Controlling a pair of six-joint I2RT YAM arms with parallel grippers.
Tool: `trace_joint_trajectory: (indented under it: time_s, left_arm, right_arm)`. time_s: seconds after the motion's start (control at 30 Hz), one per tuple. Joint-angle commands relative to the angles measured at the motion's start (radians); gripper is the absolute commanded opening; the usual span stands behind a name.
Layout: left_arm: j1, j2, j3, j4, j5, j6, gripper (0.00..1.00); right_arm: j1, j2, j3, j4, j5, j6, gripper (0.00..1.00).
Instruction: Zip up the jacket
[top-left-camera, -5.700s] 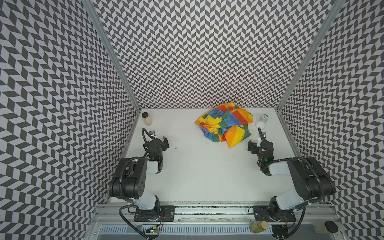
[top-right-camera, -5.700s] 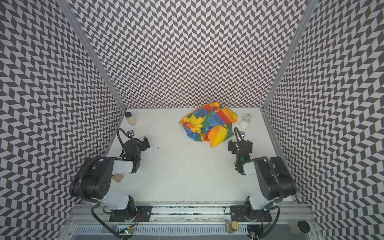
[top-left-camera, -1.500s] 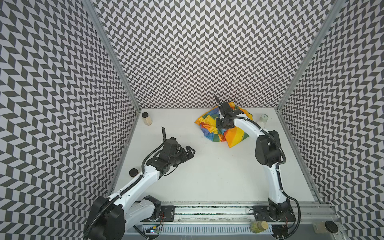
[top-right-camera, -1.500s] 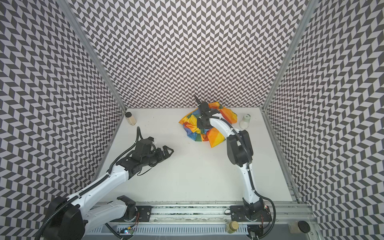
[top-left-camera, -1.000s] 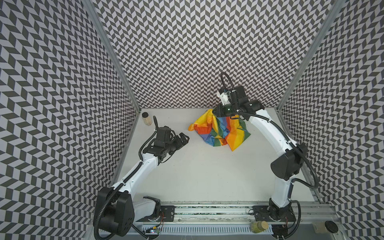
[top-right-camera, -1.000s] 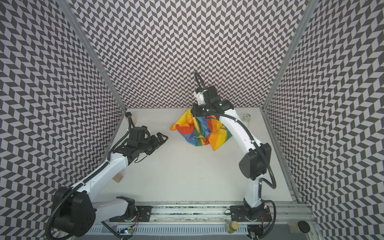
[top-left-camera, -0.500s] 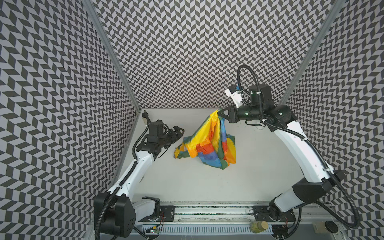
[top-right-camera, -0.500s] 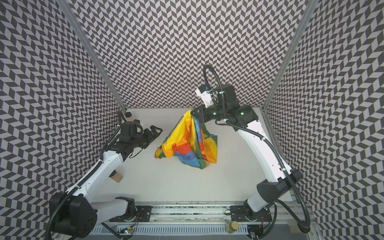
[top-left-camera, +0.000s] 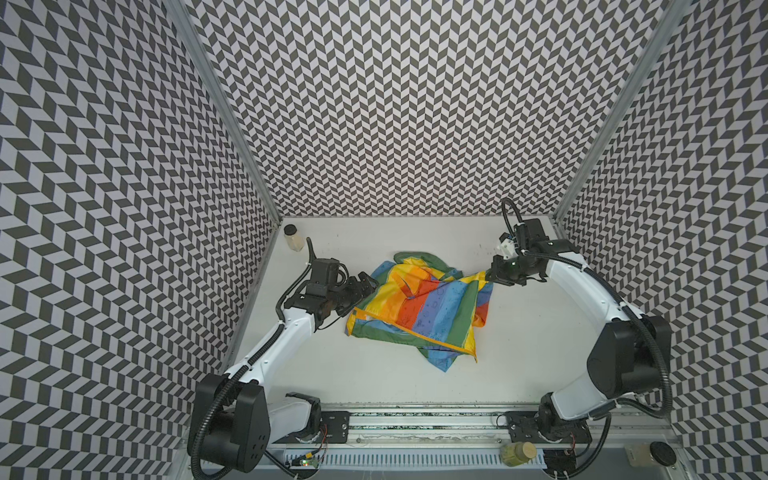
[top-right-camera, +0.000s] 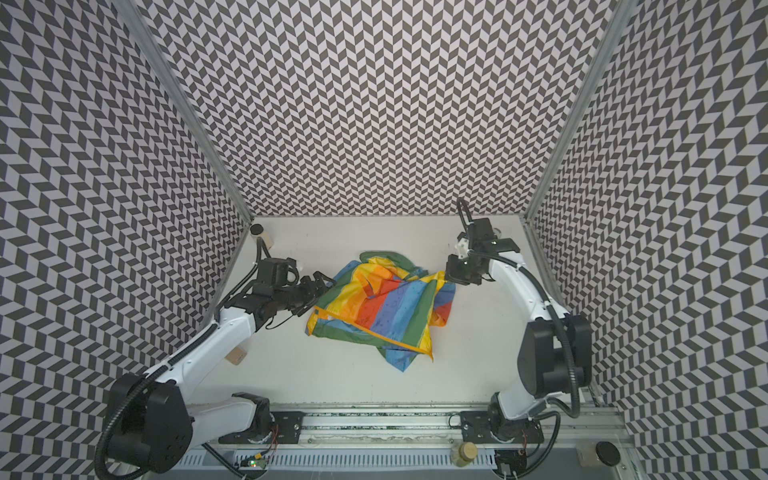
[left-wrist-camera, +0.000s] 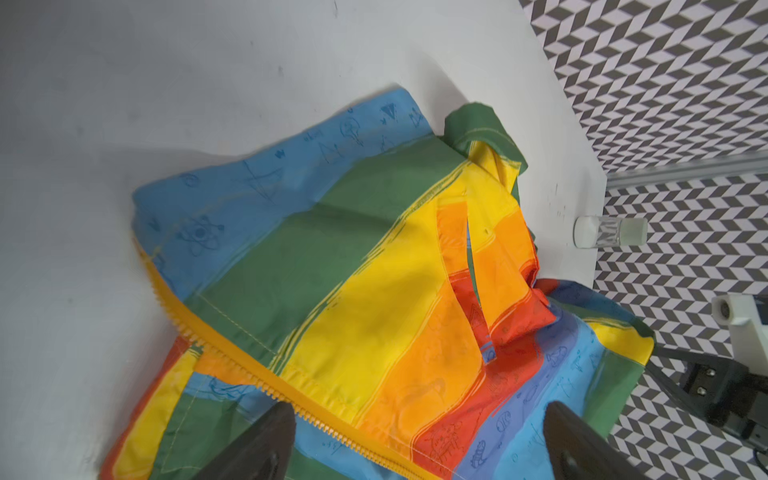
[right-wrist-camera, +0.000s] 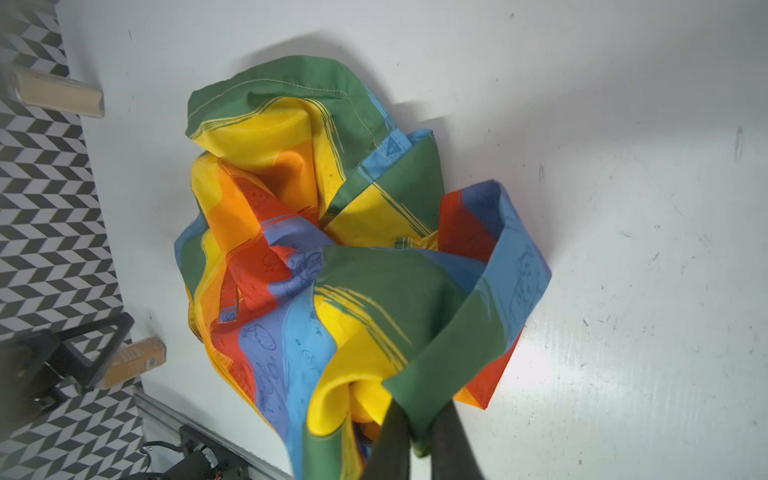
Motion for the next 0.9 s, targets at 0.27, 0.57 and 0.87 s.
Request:
trace_joint_trajectory:
  time_s: [0.27,0.57,0.87]
  left_arm:
    - [-0.023,0.032,-0.029,-0.010,-0.025,0.005,0.91]
    - [0.070,0.025,-0.021,-0.084,-0.165,0.038,0.85]
    - [0.180,0.208,-0.017,0.058,-0.087,-0.004,0.87]
  right_arm:
    - [0.009,-0.151,-0.135,0.057,0.003,0.019,0.66]
    - [0.062,-0.267,-0.313,0.115,-0.057,0.071,0.76]
    - [0.164,-0.190,-0.378,0.251,-0.046,0.149,0.76]
